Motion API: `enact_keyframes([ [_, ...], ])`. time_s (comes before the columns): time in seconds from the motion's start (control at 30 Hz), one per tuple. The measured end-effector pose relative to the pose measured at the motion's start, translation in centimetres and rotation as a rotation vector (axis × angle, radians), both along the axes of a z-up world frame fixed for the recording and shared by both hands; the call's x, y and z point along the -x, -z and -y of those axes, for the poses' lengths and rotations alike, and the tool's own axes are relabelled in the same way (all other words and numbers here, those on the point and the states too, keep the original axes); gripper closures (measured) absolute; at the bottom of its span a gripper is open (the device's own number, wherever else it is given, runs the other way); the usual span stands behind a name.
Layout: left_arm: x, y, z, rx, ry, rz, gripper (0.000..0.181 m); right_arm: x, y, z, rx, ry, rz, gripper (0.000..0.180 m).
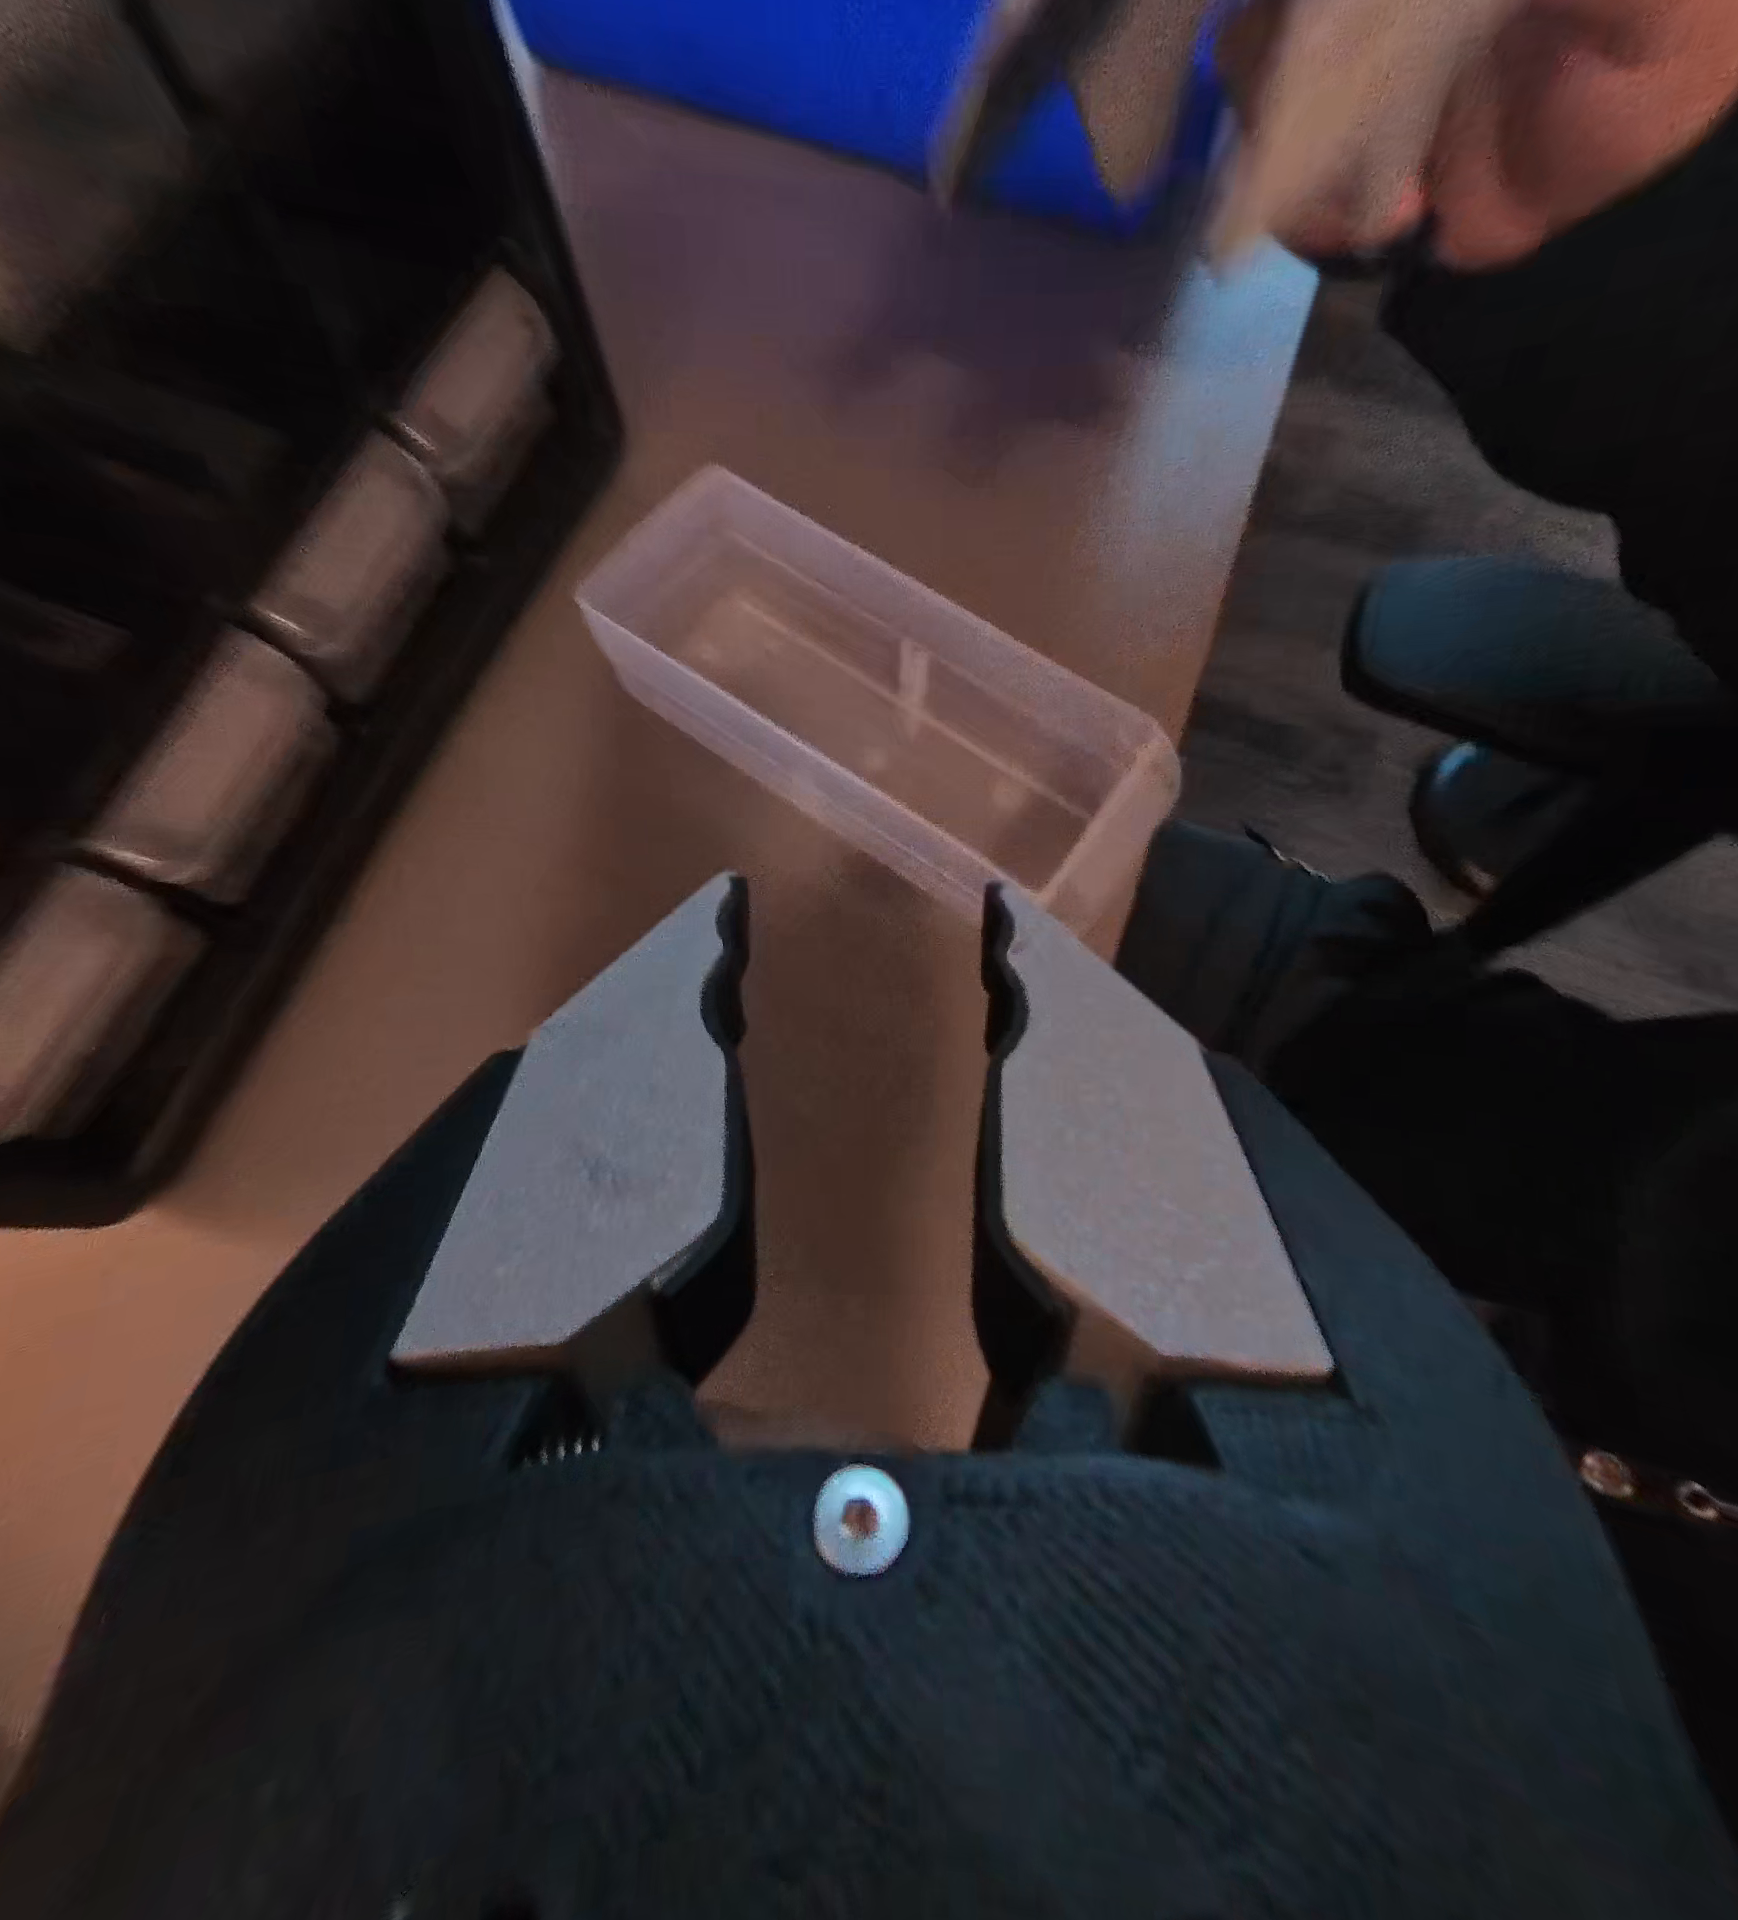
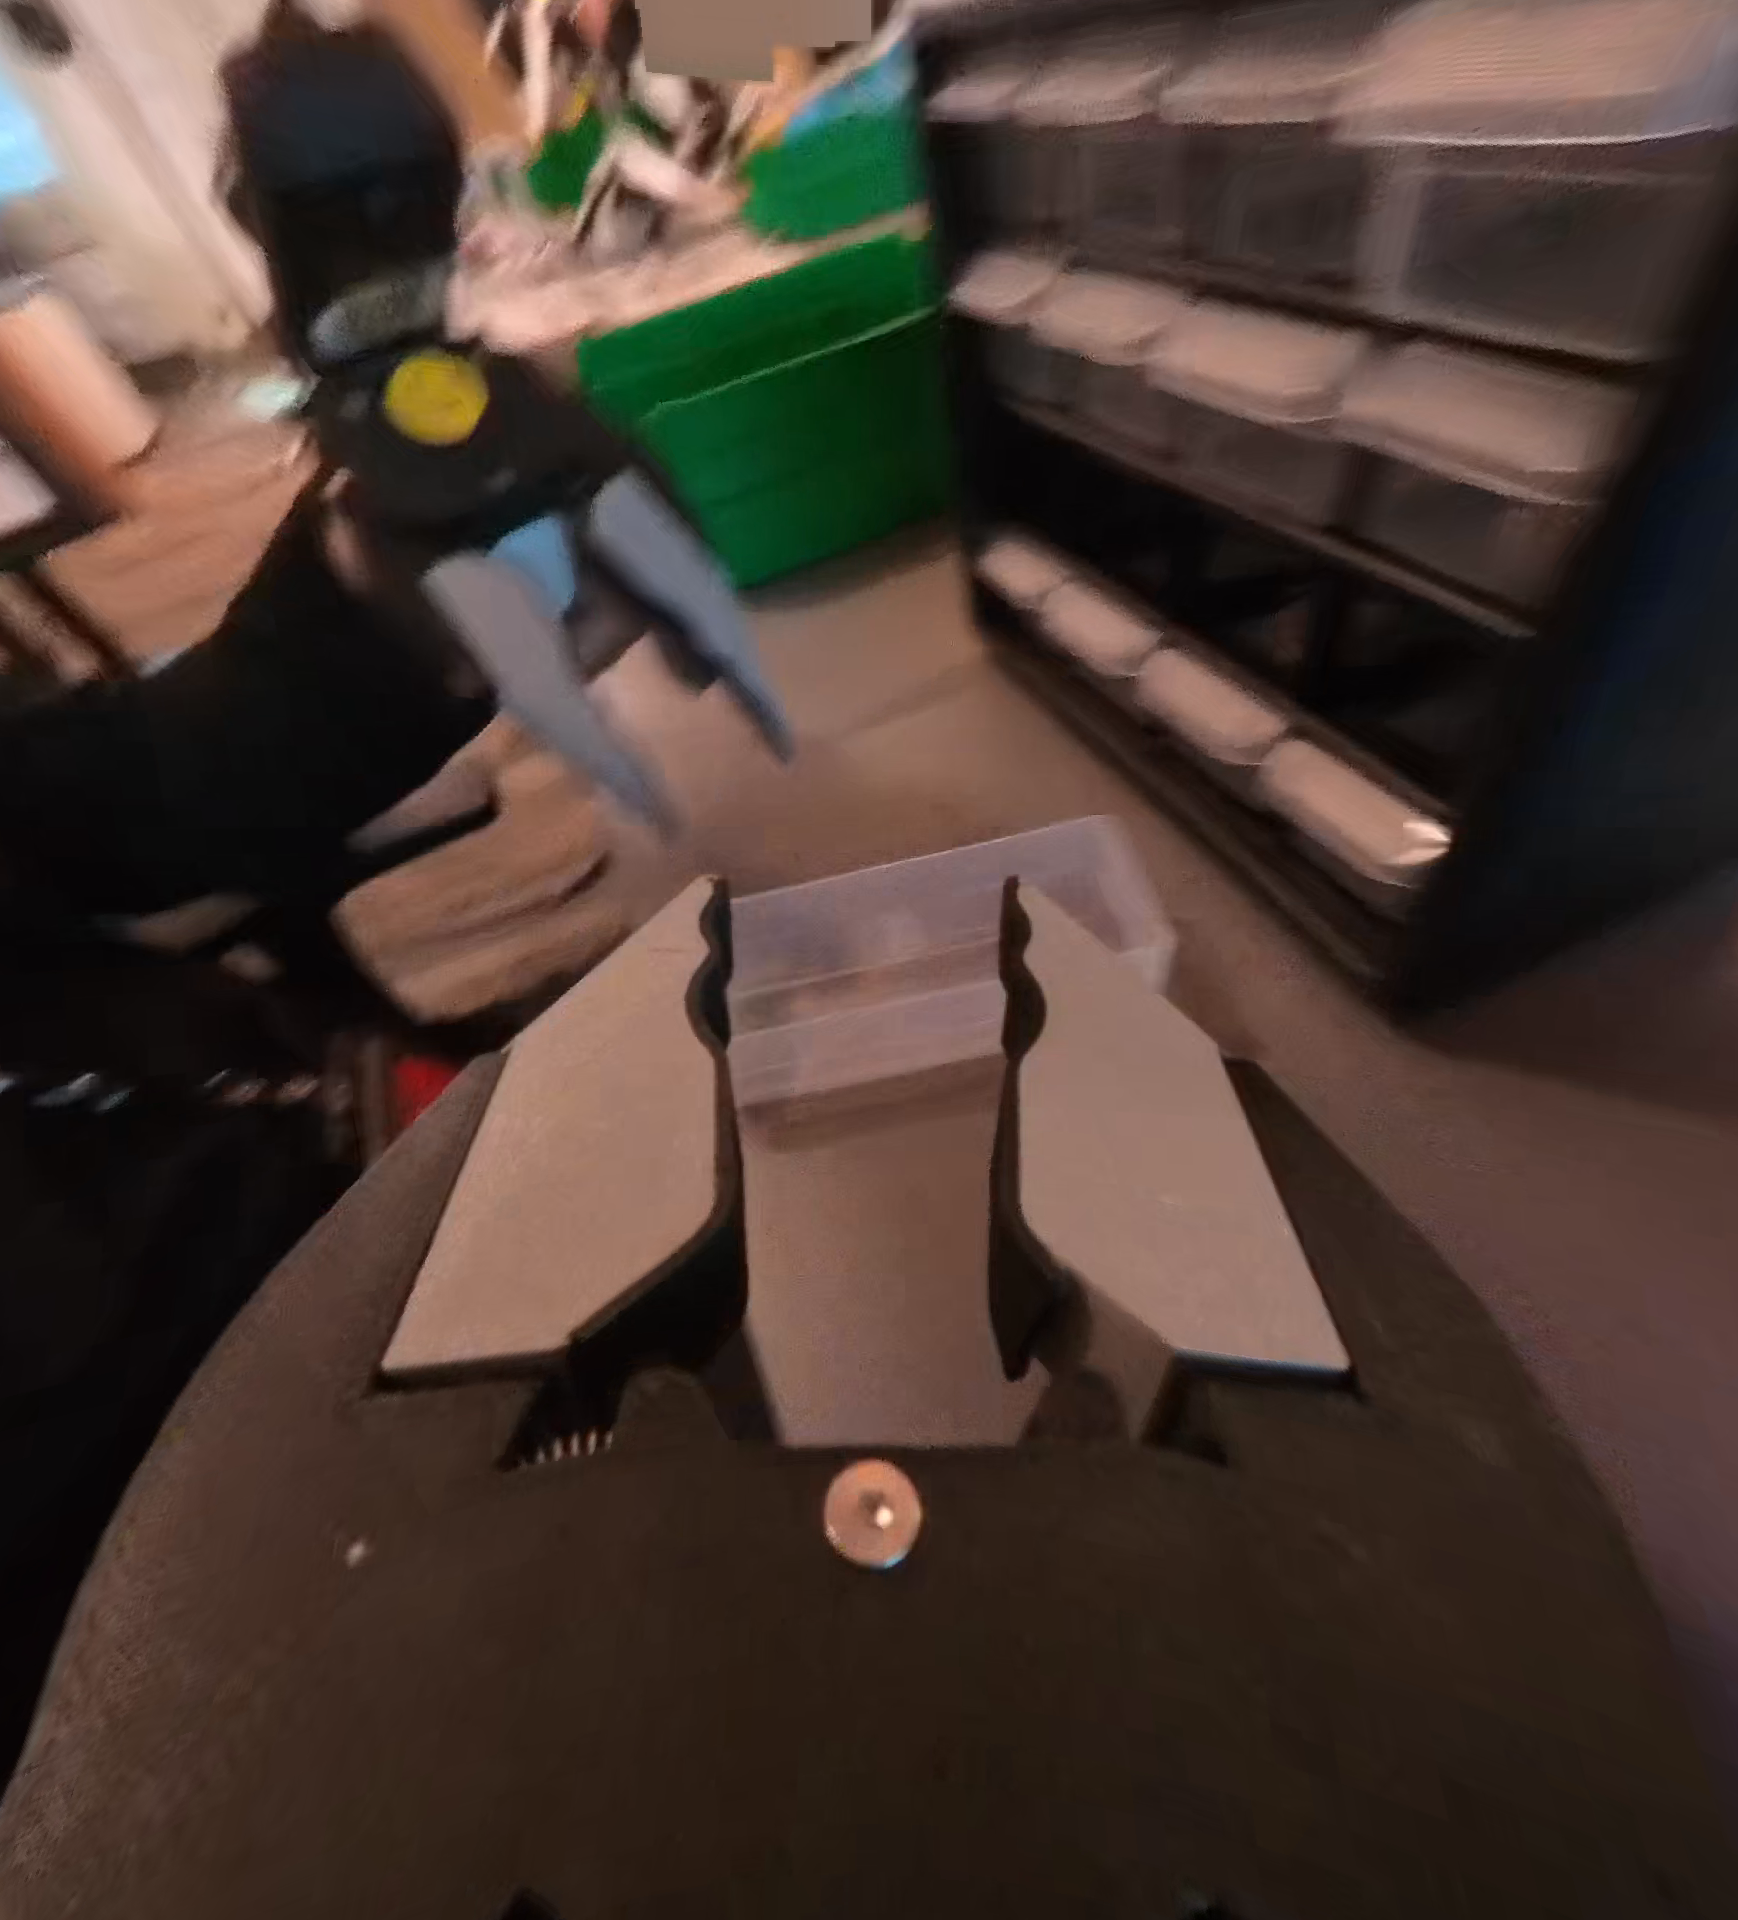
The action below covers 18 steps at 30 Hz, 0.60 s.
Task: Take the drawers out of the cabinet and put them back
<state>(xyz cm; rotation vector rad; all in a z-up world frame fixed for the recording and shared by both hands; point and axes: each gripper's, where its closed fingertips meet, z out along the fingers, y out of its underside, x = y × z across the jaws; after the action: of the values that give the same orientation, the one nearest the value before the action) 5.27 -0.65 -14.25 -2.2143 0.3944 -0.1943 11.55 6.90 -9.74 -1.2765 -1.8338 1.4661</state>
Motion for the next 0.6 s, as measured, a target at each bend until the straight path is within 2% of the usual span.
enact_keyframes([
  [0.13,3.5,-8.1,-1.8,-0.198,-0.103,-0.063,0.147,-1.4,3.9,6.2,-0.239,-0.184,0.217,0.119],
  [0.27,7.1,-16.0,-5.3,-0.26,-0.174,-0.191,0.15,0.9,8.0,8.2,-0.487,-0.127,0.362,0.124],
  [0.37,9.2,-19.8,-8.2,-0.213,-0.188,-0.323,0.151,2.5,8.7,8.9,-0.565,-0.09,0.362,0.126],
  [0.43,11.3,-19.4,-10.1,-0.082,-0.197,-0.442,0.152,2.9,9.2,8.6,-0.582,-0.06,0.385,0.127],
  [0.53,12.3,-15.3,-10.8,0.22,-0.126,-0.448,0.162,2.3,10.3,7.3,-0.648,-0.038,0.444,0.135],
  [0.6,12.8,-15.1,-11.4,0.242,-0.099,-0.496,0.172,1.8,10.4,6.9,-0.665,-0.054,0.451,0.145],
])
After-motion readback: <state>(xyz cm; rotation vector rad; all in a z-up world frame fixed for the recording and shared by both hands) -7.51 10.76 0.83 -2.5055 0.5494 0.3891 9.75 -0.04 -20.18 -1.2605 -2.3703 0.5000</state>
